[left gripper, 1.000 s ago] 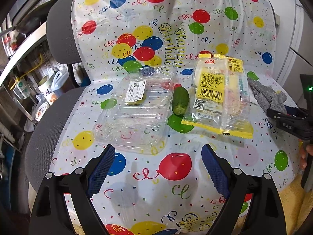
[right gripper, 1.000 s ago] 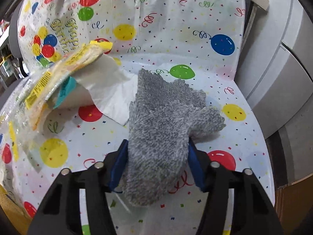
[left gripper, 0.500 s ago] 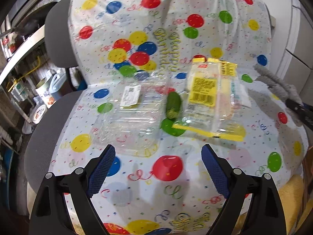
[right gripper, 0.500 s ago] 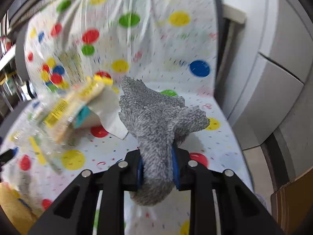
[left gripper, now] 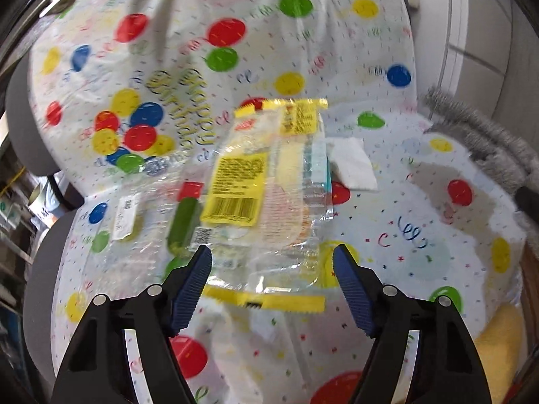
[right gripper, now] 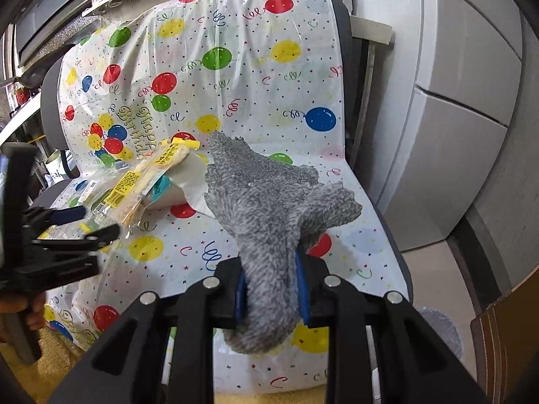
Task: Collect trash
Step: 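Grasp the yellow snack wrapper with the left gripper, then carry the yellow wrapper left and grey cloth right over the wastebasket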
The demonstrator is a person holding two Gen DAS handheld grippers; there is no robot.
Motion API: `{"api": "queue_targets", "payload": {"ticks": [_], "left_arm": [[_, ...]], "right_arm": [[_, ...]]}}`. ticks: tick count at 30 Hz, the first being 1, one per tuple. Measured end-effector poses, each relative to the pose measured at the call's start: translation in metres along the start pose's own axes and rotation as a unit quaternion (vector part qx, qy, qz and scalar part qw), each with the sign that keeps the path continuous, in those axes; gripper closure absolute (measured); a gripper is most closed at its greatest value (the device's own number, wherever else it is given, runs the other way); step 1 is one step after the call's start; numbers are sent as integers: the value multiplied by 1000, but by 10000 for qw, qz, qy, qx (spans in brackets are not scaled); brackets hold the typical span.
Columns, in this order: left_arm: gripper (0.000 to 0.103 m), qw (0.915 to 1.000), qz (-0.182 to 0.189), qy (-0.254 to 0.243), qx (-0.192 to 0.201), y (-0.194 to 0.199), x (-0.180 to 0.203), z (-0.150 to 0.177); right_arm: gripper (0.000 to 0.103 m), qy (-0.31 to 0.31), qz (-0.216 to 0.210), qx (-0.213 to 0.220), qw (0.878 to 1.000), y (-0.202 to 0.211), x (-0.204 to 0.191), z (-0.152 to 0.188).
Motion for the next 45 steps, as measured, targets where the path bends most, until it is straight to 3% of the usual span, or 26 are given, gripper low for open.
{"api": "queue_targets", "payload": {"ticks": [8, 12, 14, 16, 17, 27, 32, 38, 45], "left_arm": [[42, 9998, 13, -125, -133, -21, 4, 12], [62, 9998, 111, 43, 133, -10, -1, 1], [83, 9991, 243, 181, 313, 1, -4, -8], [89, 9979, 271, 283, 514, 13, -10, -17], [97, 9966, 354, 357, 656, 22, -13, -23], [98, 9779, 905, 1153, 1490, 106, -50, -58], [98, 9759, 1027, 1197, 1506, 119, -48, -55], [98, 9751, 1427, 882, 1449, 126, 2, -48], [98, 9771, 1584, 426, 1358, 129, 64, -38]], "right_arm": [[79, -1, -28, -20, 10000, 1, -1, 3], [79, -16, -15, 35, 10000, 6, -1, -2], [79, -27, 13, 82, 10000, 11, -1, -4], [79, -23, 21, 143, 9999, 16, -2, -8], [79, -18, 32, 169, 9998, 18, -2, -9], [79, -37, -18, 335, 9994, 37, -12, -23], [79, -12, -54, 330, 9994, 40, -18, -22], [79, -87, 4, 352, 9993, 50, -8, -20], [79, -346, 409, 415, 9977, 81, 40, -9]]}}
Point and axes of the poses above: each gripper's, at about its wrist camera, not at the fingertips, and y roughly against the way its jaws point, x to its right, z to its underside, the point moved 10 cm from there along -y, roughly the way its jaws point, and after that the axes turned 13 degrees about x, right-handed, at the moved point
